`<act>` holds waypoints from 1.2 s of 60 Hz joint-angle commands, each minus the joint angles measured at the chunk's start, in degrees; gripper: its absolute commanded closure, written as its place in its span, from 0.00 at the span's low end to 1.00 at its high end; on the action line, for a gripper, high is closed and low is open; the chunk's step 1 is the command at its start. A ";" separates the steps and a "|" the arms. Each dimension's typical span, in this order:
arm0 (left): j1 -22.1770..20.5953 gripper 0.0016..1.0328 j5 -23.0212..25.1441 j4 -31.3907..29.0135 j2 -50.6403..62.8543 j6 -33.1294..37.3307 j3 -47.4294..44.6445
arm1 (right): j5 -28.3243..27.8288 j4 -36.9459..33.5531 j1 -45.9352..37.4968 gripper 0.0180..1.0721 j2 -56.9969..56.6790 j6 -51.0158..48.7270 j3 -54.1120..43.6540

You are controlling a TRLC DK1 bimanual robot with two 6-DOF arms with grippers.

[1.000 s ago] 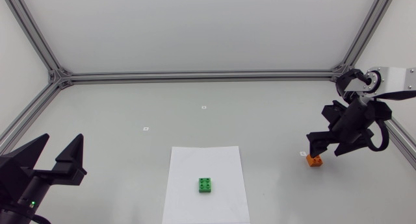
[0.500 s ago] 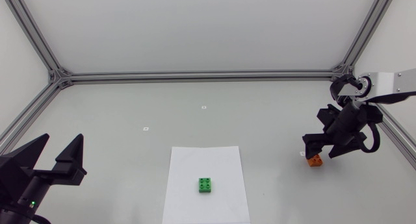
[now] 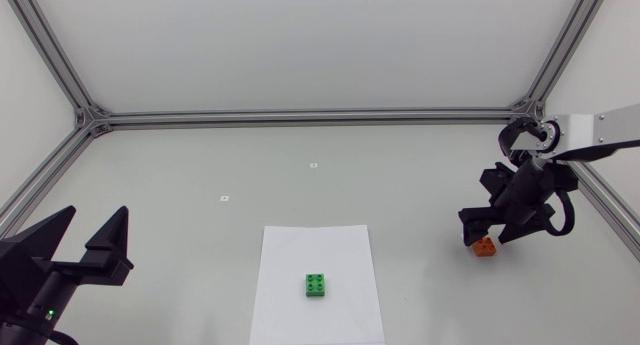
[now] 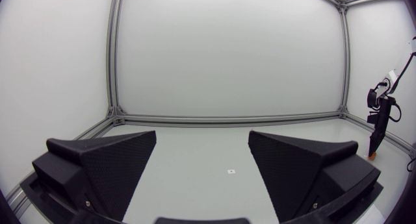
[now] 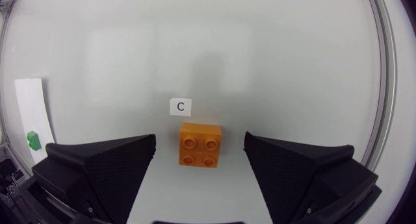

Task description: Pick up the orange 2x2 brick with the right arm and stack it on top of the green 2x2 brick in the center

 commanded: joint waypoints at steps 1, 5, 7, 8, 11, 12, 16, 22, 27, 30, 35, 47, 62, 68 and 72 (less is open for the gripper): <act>0.31 0.04 0.25 -0.84 -0.45 0.75 -2.35 | -0.17 0.50 0.34 0.08 2.09 1.08 -0.18; 0.31 0.04 0.25 -0.84 -0.45 0.75 -2.35 | -0.17 0.85 0.34 0.08 2.35 1.08 -0.44; 0.31 0.04 0.25 -0.84 -0.45 0.75 -2.35 | -0.17 1.12 0.34 0.08 2.44 0.99 -0.71; 0.31 0.04 0.25 -0.84 -0.45 0.75 -2.35 | -0.17 1.29 0.34 0.08 2.44 0.99 -0.80; 0.31 0.04 0.25 -0.84 -0.45 0.75 -2.35 | -0.17 1.38 0.34 0.09 2.62 0.99 -0.71; 0.31 0.04 0.25 -0.84 -0.45 0.75 -2.35 | -0.17 1.38 0.34 0.09 2.71 0.99 -0.62; 0.31 0.04 0.25 -0.84 -0.45 0.75 -2.35 | -0.17 1.47 0.34 0.11 3.06 0.99 -0.09; 0.31 0.04 0.25 -0.84 -0.45 0.75 -2.35 | -0.17 1.47 0.34 0.12 3.58 0.99 0.08; 0.31 0.04 0.25 -0.84 -0.45 0.75 -2.35 | -0.17 1.56 0.43 0.17 3.67 1.08 -0.01; 0.31 0.04 0.25 -0.84 -0.45 0.75 -2.35 | -0.17 1.64 0.43 0.18 3.76 1.08 0.08; 0.31 0.04 0.25 -0.76 -0.45 0.75 -2.35 | 0.00 1.64 0.43 0.18 3.85 0.99 0.26; 0.31 0.04 0.25 -0.84 -0.45 0.75 -2.35 | 0.18 1.03 0.17 0.28 2.88 0.81 0.52; 0.31 0.04 0.25 -0.84 -0.45 0.75 -2.35 | 0.00 0.06 -0.01 0.27 1.39 0.46 0.26; 0.31 0.04 0.25 -0.84 -0.45 0.75 -2.35 | -0.09 -0.29 -0.01 0.27 0.60 0.20 0.08; 0.31 0.04 0.25 -0.84 -0.45 0.75 -2.35 | -0.09 -0.82 -0.19 0.27 -0.02 0.02 0.17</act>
